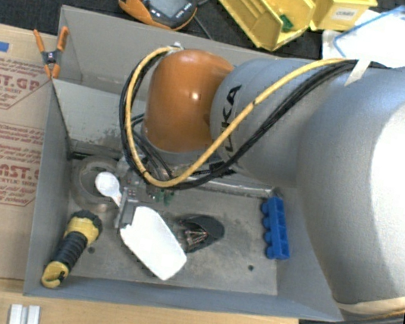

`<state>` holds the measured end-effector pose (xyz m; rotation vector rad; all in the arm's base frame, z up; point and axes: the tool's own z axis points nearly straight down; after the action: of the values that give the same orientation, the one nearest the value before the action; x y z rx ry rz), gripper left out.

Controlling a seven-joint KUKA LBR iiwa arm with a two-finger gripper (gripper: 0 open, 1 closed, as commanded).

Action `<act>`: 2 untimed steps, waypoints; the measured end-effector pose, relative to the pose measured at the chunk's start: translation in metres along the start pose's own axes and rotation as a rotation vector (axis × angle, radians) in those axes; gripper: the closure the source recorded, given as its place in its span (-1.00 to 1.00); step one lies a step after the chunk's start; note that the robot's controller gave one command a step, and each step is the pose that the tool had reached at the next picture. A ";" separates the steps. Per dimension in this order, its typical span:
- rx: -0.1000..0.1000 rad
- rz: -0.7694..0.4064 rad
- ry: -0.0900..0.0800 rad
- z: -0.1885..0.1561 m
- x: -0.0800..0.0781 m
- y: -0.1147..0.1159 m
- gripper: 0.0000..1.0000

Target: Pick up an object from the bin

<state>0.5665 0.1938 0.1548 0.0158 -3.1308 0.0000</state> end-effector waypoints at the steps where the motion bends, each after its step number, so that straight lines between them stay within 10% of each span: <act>1: -0.005 0.163 -0.012 -0.017 -0.015 -0.011 -1.00; 2: -0.003 -0.150 -0.011 0.015 0.048 -0.010 -1.00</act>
Offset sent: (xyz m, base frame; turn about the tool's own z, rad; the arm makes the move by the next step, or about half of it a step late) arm -0.0502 -0.0104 -0.0152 -0.1504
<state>0.5179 0.1837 0.1407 0.2518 -3.1319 -0.0065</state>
